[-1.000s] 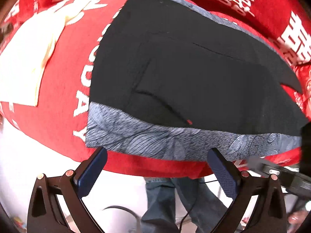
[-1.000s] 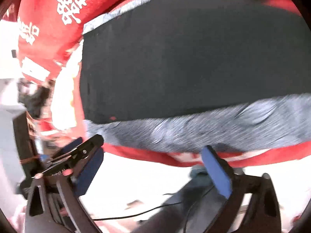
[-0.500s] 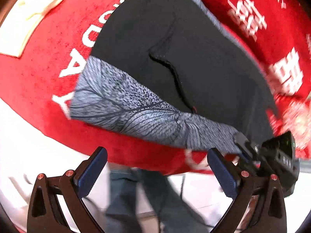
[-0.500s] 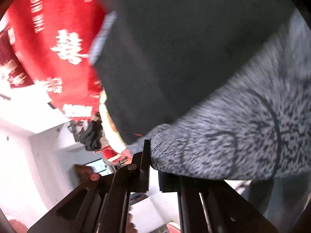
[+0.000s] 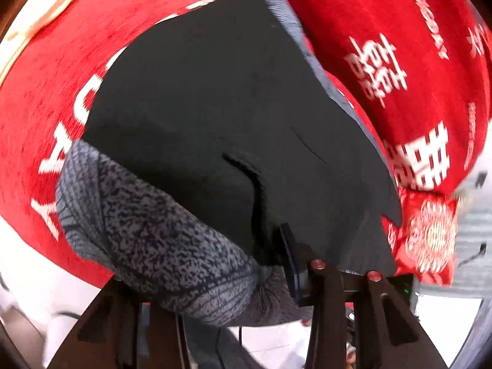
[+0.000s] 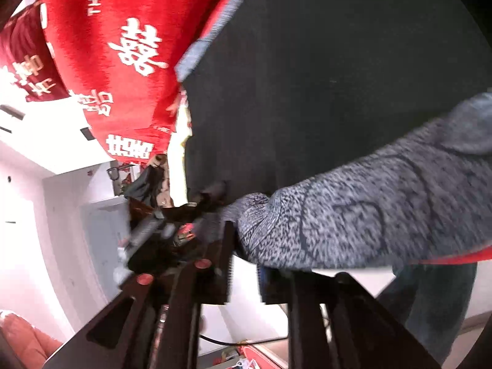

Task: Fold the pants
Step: 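Grasp the waistband with both grippers and lift it up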

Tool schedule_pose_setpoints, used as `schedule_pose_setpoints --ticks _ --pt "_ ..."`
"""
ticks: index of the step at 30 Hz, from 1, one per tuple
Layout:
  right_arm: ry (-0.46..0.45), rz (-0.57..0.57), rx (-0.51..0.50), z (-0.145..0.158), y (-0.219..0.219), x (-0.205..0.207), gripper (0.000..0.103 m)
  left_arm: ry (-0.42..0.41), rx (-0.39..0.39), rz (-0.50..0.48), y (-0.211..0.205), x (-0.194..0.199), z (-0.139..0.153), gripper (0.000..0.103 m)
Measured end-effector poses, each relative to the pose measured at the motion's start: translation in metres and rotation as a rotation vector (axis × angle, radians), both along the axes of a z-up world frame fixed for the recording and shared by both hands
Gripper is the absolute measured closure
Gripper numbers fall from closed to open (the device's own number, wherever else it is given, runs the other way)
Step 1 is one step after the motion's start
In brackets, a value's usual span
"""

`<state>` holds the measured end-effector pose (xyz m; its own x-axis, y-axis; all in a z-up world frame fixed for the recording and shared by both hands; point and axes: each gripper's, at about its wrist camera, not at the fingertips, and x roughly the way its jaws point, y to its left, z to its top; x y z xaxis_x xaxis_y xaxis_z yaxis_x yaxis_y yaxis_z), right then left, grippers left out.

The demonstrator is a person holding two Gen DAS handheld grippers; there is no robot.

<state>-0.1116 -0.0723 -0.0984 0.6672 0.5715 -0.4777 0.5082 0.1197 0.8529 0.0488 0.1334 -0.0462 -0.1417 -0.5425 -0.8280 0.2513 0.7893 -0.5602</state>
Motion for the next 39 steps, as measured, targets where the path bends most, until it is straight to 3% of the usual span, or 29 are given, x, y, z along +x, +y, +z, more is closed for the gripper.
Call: schedule_pose_setpoints --ticks 1,2,6,9,10,11,12,16,18,21,25,30,33,37,39 --pt "0.012 -0.025 -0.006 -0.006 -0.002 -0.011 0.067 -0.007 0.002 -0.021 -0.001 -0.001 0.003 0.061" --pt "0.014 -0.051 0.003 -0.011 -0.004 -0.018 0.065 -0.009 0.003 -0.036 -0.003 0.000 0.006 0.061" --pt "-0.013 -0.247 0.084 -0.025 -0.018 -0.057 0.065 -0.020 0.018 -0.082 -0.006 0.003 0.013 0.061" --pt "-0.031 -0.391 0.214 -0.047 -0.025 -0.077 0.065 -0.013 0.044 -0.095 -0.005 0.002 0.008 0.061" --pt "-0.031 -0.430 0.259 -0.053 -0.026 -0.082 0.070 -0.012 0.058 -0.098 -0.005 0.003 0.006 0.061" --pt "-0.036 -0.472 0.292 -0.055 -0.026 -0.088 0.089 -0.005 0.066 -0.093 -0.005 0.003 0.003 0.061" --pt "-0.032 -0.491 0.291 -0.051 -0.028 -0.091 0.096 0.003 0.068 -0.081 -0.003 0.003 0.002 0.061" --pt "-0.003 -0.390 0.186 -0.010 -0.044 -0.075 0.096 0.013 0.095 -0.030 0.000 0.004 0.010 0.061" --pt "0.003 -0.273 0.079 0.024 -0.062 -0.058 0.096 0.003 0.098 -0.017 -0.003 0.008 0.024 0.061" --pt "-0.012 -0.100 -0.080 0.070 -0.094 -0.028 0.096 -0.048 0.090 -0.002 -0.015 0.021 0.054 0.061" --pt "-0.051 -0.013 -0.141 0.096 -0.146 0.009 0.096 -0.126 0.023 0.070 -0.038 0.062 0.089 0.061" --pt "-0.038 0.049 -0.169 0.086 -0.213 0.069 0.096 -0.232 0.025 0.045 -0.097 0.116 0.087 0.061" --pt "0.017 0.119 -0.196 0.061 -0.243 0.120 0.096 -0.277 0.068 0.030 -0.136 0.148 0.061 0.061" --pt "0.084 0.171 -0.192 0.017 -0.266 0.168 0.094 -0.288 0.158 0.040 -0.157 0.177 0.017 0.061" --pt "0.099 0.212 -0.219 0.000 -0.271 0.184 0.092 -0.304 0.209 0.041 -0.165 0.188 0.000 0.055"
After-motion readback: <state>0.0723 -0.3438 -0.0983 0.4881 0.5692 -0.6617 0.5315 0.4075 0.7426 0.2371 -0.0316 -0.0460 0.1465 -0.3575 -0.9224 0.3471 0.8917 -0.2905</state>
